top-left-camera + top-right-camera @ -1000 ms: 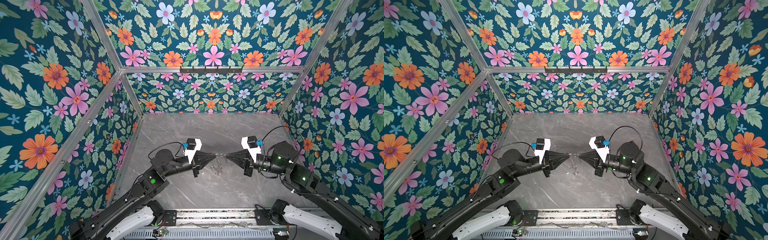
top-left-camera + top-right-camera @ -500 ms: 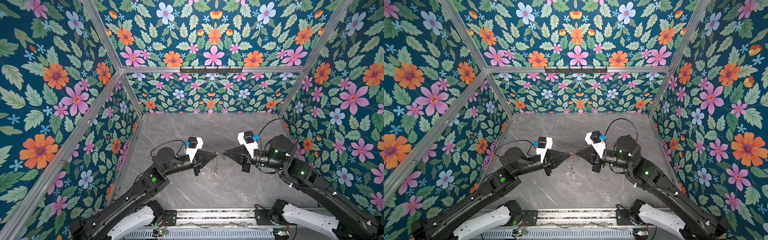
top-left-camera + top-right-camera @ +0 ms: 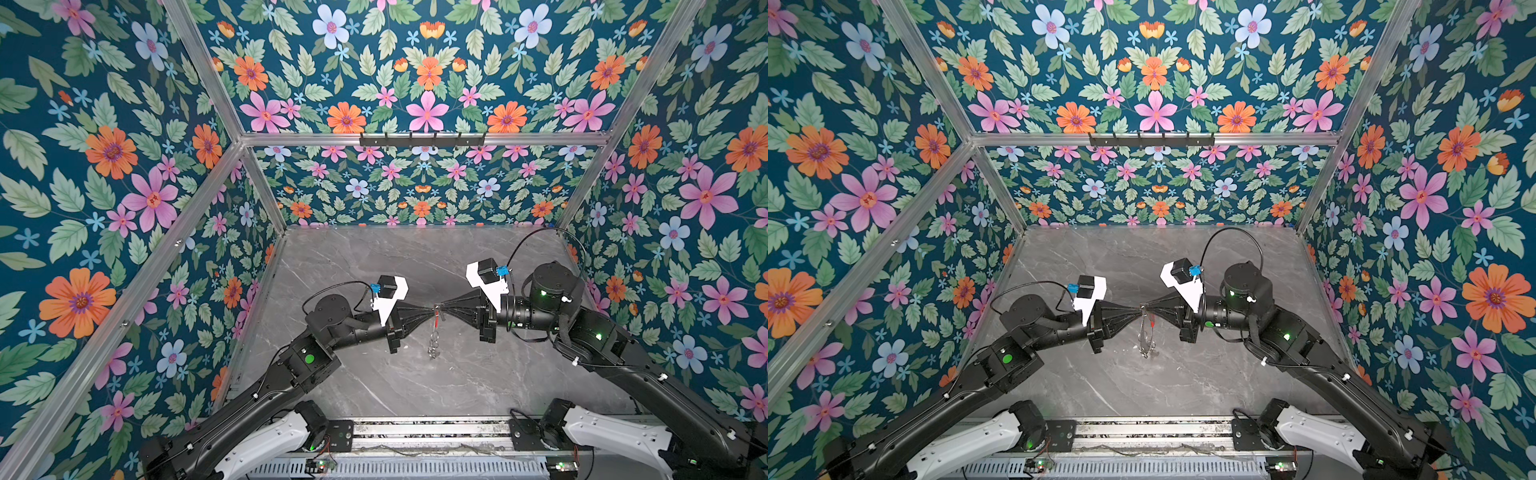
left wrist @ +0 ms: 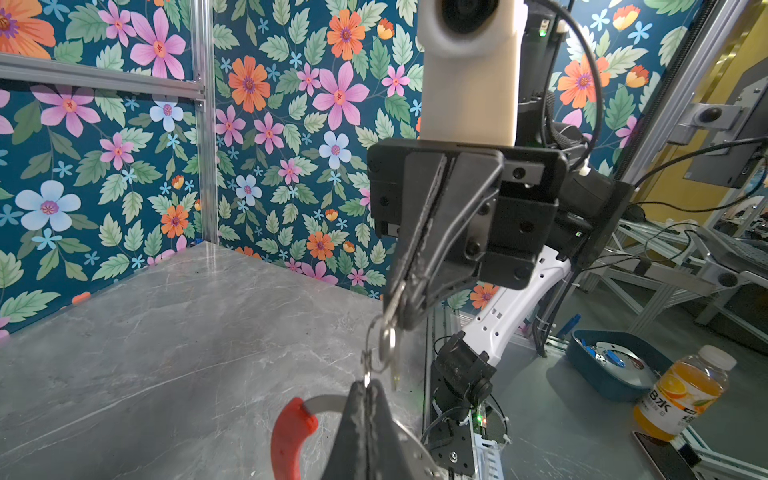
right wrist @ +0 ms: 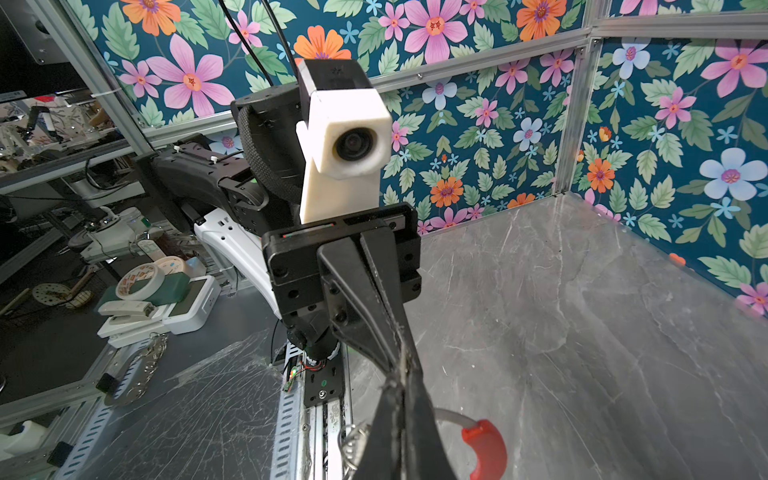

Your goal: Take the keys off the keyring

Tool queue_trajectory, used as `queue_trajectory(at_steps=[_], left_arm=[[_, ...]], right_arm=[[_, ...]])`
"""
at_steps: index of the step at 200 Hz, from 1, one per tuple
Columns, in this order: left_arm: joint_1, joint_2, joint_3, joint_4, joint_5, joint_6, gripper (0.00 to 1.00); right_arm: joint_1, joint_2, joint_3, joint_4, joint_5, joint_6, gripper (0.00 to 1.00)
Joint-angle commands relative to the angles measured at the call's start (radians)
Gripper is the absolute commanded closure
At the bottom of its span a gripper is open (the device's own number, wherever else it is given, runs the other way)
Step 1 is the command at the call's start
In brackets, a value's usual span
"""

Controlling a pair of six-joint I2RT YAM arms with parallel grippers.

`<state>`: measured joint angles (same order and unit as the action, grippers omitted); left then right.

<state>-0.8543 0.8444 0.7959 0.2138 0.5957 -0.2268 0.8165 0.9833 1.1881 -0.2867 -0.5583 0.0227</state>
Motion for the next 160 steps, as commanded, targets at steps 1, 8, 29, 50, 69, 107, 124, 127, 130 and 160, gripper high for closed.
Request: queue_trajectory(at_steps=[1,8,29,50,69,107,124,127,130,160], left_arm=[[0.001,0.001,-0.007,0.055,-0.009,0.003,1.0],[0.001,-0.001,-0.013,0.065,-0.013,0.002,1.0],[0.001,-0.01,-0.031,0.096,-0.034,0.001,1.0],[0.001,-0.023,-0.052,0.133,-0.052,0.0,1.0],[0.001,-0.04,-0.087,0.197,-0.07,-0.01,1.0],[0.001,-0.064,-0.127,0.273,-0.081,0.0,1.0],[0.001,-0.078,-0.154,0.324,-0.087,0.004,1.0],[0.001,-0.08,-0.16,0.334,-0.088,0.006,1.0],[0.001,-0.083,-0.165,0.345,-0.088,0.006,1.0],[0.001,-0.1,-0.214,0.451,-0.089,0.003,1.0]], right_arm=[[0.035,0.016,0.028,0.016,0.024,-0.005,1.0],[0.048,0.025,0.039,0.007,0.039,-0.009,1.0],[0.07,0.046,0.063,-0.012,0.069,-0.01,1.0],[0.096,0.066,0.088,-0.031,0.099,-0.005,1.0],[0.152,0.094,0.129,-0.072,0.166,-0.029,1.0],[0.231,0.153,0.217,-0.164,0.271,-0.067,1.0],[0.249,0.168,0.244,-0.181,0.289,-0.076,1.0],[0.251,0.169,0.247,-0.182,0.287,-0.077,1.0],[0.252,0.17,0.25,-0.183,0.284,-0.079,1.0],[0.257,0.182,0.267,-0.175,0.253,-0.079,0.93]])
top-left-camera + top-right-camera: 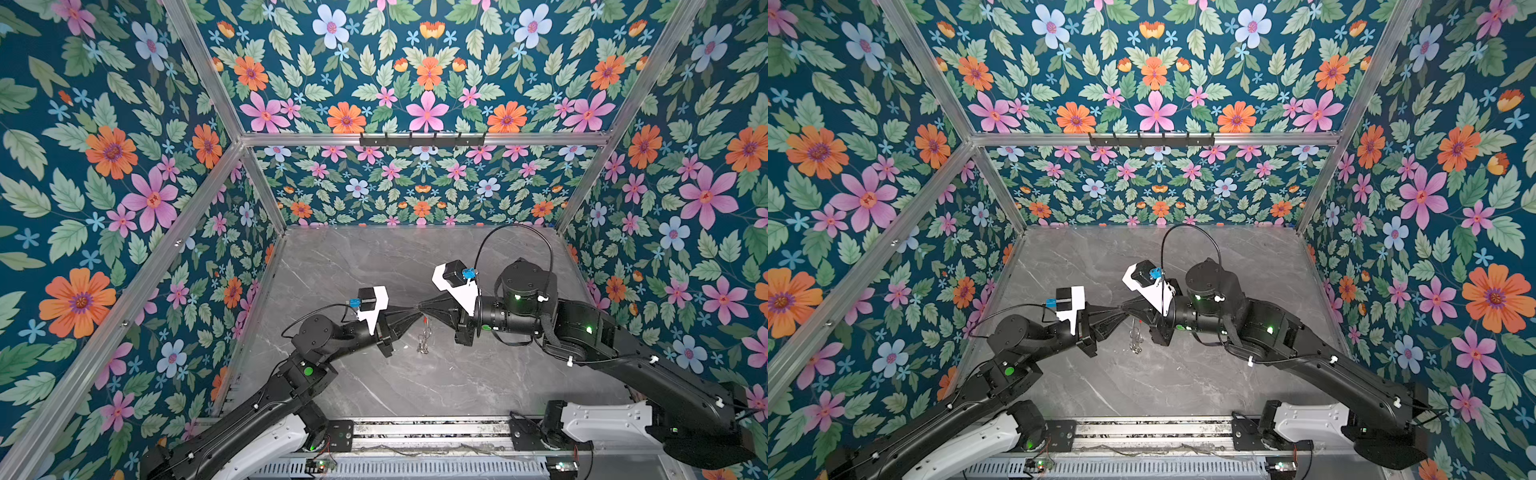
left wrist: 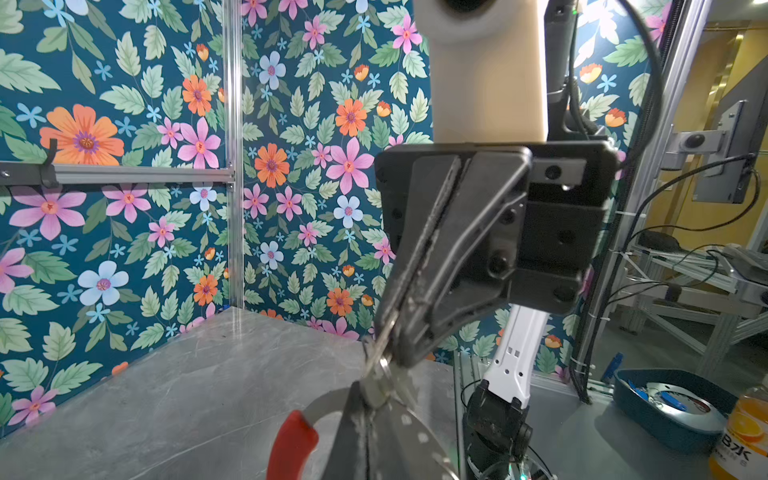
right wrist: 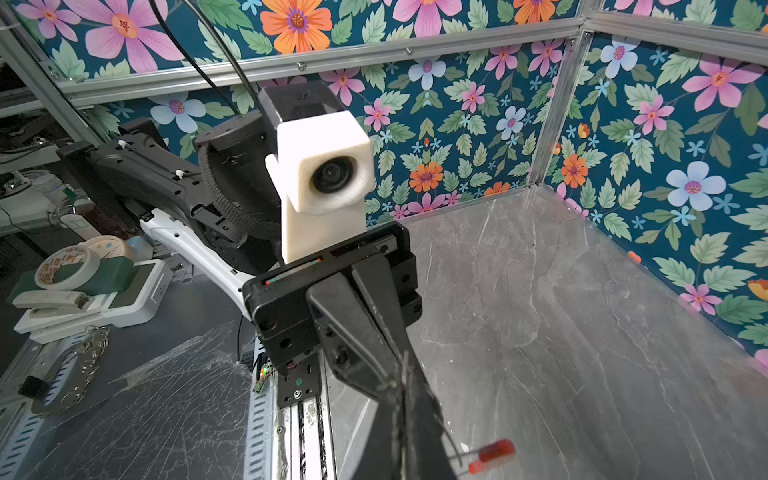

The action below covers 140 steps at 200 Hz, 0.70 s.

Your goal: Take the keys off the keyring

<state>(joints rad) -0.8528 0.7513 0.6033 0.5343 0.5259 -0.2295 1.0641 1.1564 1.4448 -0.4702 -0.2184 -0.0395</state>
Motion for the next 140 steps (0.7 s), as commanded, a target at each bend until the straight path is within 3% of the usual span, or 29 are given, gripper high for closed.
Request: queue_trajectory(at_steps=[1,62,108,140], left_arm=[[0.0,-0.008,-0.023,0.132,-0.019,0.006,1.0],[0.0,-0.022,-0.036,0.138,-0.02,0.016,1.0],[-0.001,-0.031,-0.043,0.144,-0.014,0.017,1.0],[0.0,-0.032,-0.042,0.144,0.015,0.015,1.0]], right_arm=[[0.01,0.009,0.01,0.008,-0.087,-0.017,0.93],[0.01,0.002,0.007,0.035,-0.127,-0.013,0.69],[0.01,-0.017,0.002,0.031,-0.163,-0.023,0.61],[0.01,-0.096,-0.055,0.046,-0.077,-0.04,0.6]])
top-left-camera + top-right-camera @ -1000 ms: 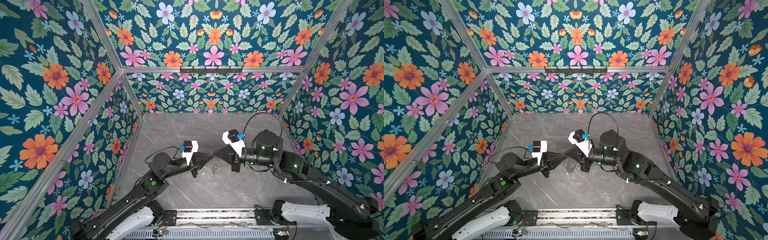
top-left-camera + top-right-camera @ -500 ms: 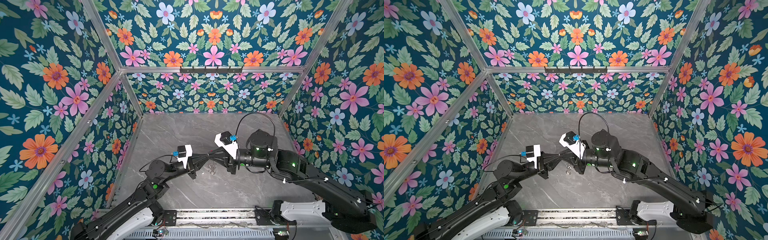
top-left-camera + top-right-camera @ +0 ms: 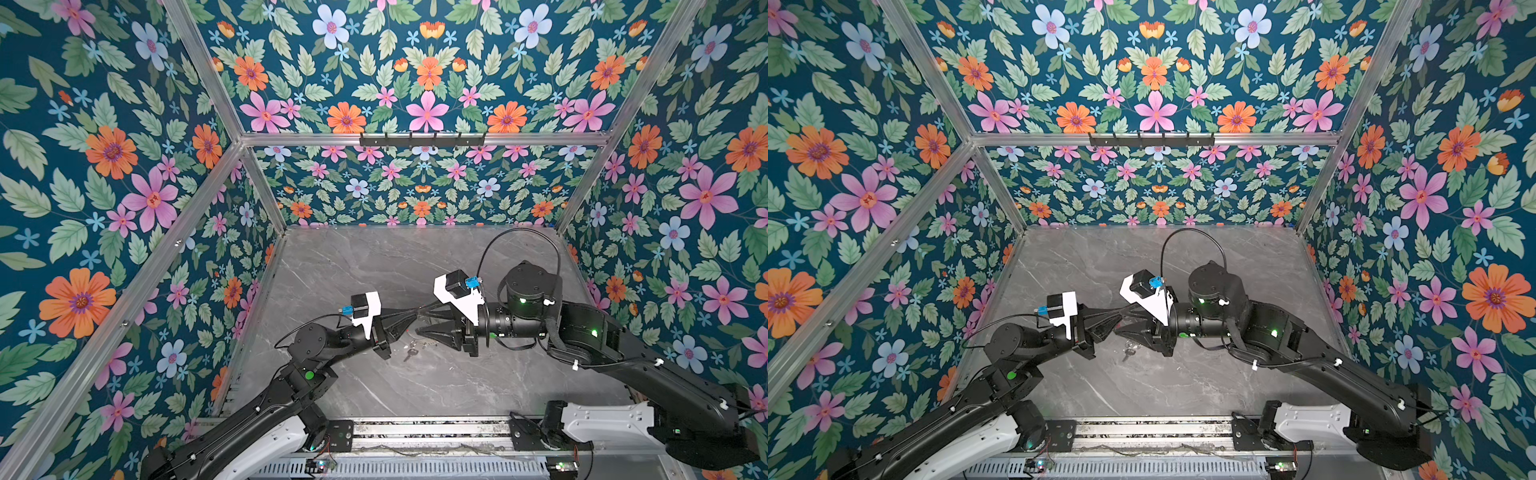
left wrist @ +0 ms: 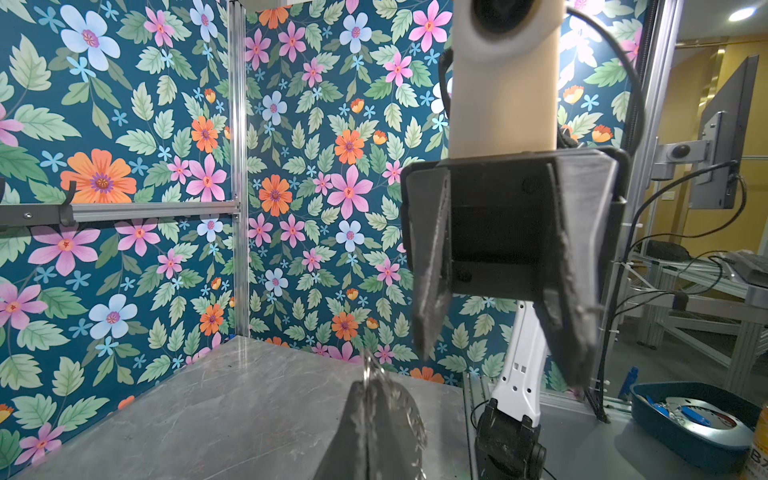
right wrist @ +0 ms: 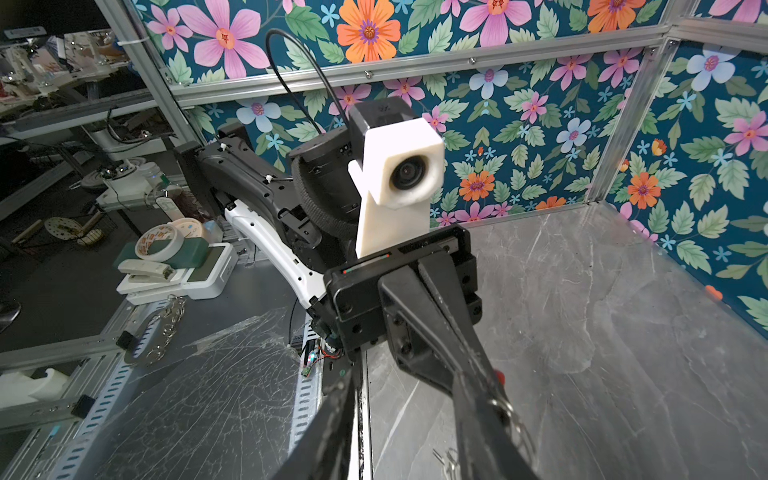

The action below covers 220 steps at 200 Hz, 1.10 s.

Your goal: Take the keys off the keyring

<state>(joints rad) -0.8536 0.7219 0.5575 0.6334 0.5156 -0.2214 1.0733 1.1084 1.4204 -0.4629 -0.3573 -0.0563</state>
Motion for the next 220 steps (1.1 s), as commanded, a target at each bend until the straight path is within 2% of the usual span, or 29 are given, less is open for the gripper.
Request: queue_trajectory(at_steps=[1,15,26,40,63,82,129,171,186,220], left_arm=[[0.0,-0.003,0.004,0.045,0.027,0.007,1.0],[0.0,-0.003,0.005,0.046,0.044,0.002,1.0],[0.001,-0.003,0.008,0.045,0.064,-0.001,1.0],[0.0,-0.001,0.012,0.048,0.09,-0.01,1.0],[0.0,-0.003,0.009,0.067,0.13,-0.026,1.0],[0.001,-0.001,0.009,0.082,0.15,-0.041,1.0],[0.001,0.004,0.01,0.102,0.162,-0.055,1.0],[0.0,0.006,0.007,0.119,0.169,-0.064,1.0],[0.001,0.011,0.007,0.128,0.178,-0.069,1.0],[0.001,0.02,0.009,0.141,0.19,-0.079,1.0]], right_arm=[[0.0,-0.051,-0.033,0.039,0.065,-0.023,0.6],[0.0,-0.084,-0.058,0.039,0.112,-0.038,0.6],[-0.009,-0.098,-0.07,0.027,0.133,-0.048,0.65],[-0.039,-0.104,-0.083,0.02,0.117,-0.044,0.73],[-0.101,-0.119,-0.116,0.031,0.063,-0.02,0.73],[-0.129,-0.119,-0.131,0.029,0.033,-0.018,0.8],[-0.128,-0.114,-0.157,0.054,-0.07,-0.023,0.75],[-0.13,-0.114,-0.161,0.067,-0.119,-0.029,0.66],[-0.129,-0.107,-0.156,0.071,-0.122,-0.027,0.67],[-0.128,-0.089,-0.148,0.085,-0.136,-0.021,0.75]])
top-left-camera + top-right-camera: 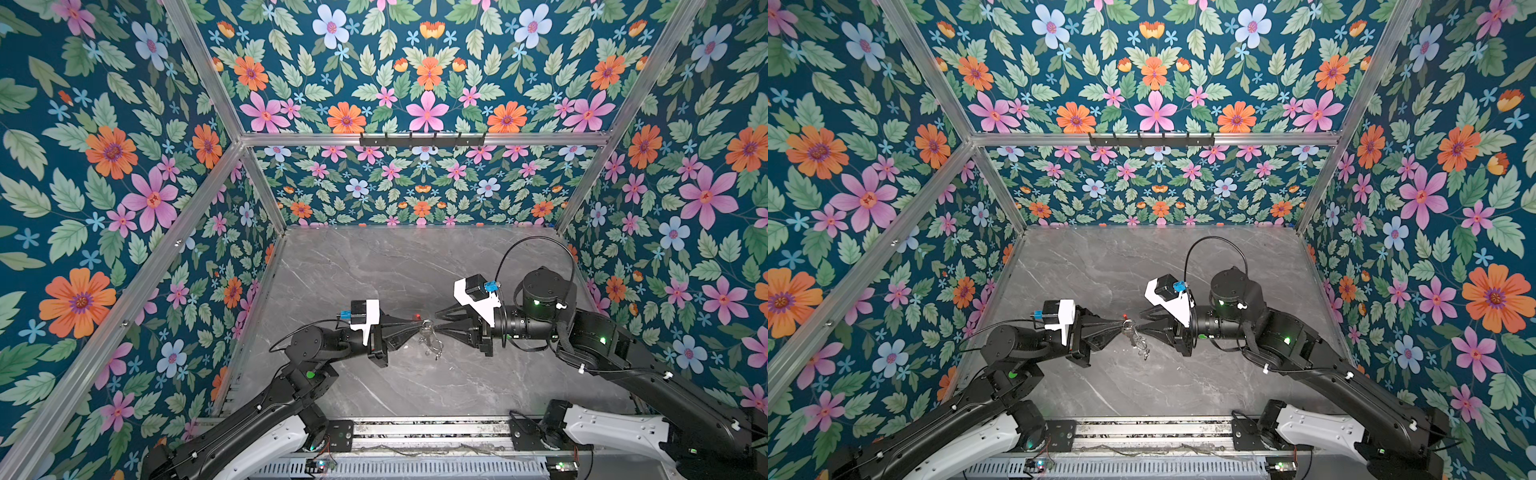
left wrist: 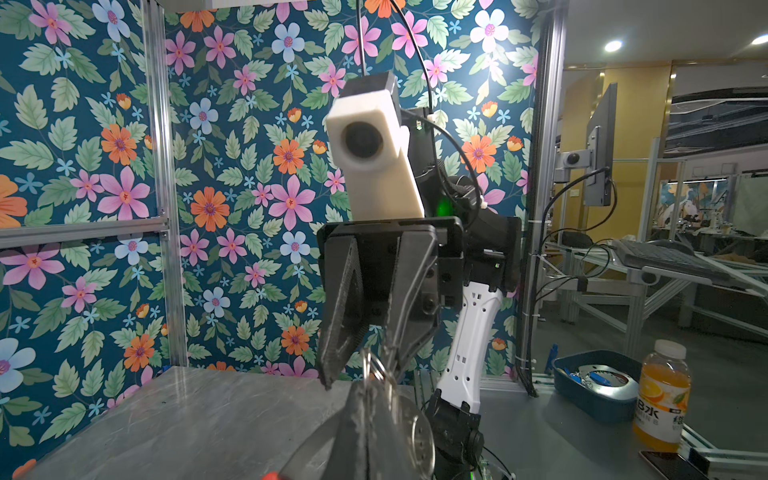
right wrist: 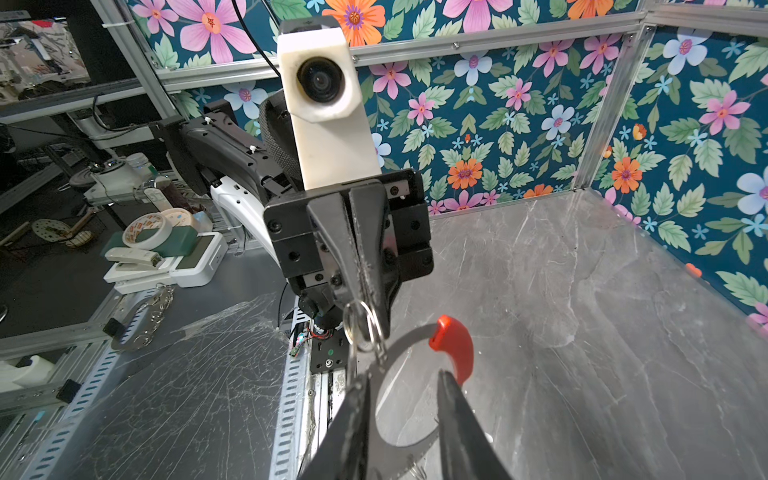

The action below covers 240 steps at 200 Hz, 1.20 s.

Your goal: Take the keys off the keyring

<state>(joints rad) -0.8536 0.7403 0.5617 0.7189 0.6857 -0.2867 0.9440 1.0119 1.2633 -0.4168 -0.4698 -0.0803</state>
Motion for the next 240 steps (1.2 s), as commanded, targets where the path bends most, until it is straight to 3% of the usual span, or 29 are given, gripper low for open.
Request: queue_trajectory(at_steps=[1,98,153,212,240], left_arm=[[0.001,0.002,0.005,0.056,0.019,-0.013,1.0],[0.001,0.012,0.006,0.057,0.028,-0.016,1.0],[0.0,0.02,0.009,0.057,0.027,-0.023,1.0],[0.001,0.015,0.031,-0.022,-0.057,-0.022,1.0],[0.001,0.0,0.051,-0.108,-0.125,-0.011,0.74]], right_arm=[[0.002,0.008,0.01,0.039,-0.024,0.003,0.76],[0.01,0.032,0.025,0.055,-0.05,0.005,0.85],[0.011,0.028,0.025,0.046,-0.046,0.005,1.0],[0.018,0.028,0.054,-0.022,0.031,0.016,1.0],[0.021,0.025,0.068,-0.092,0.095,0.013,1.0]])
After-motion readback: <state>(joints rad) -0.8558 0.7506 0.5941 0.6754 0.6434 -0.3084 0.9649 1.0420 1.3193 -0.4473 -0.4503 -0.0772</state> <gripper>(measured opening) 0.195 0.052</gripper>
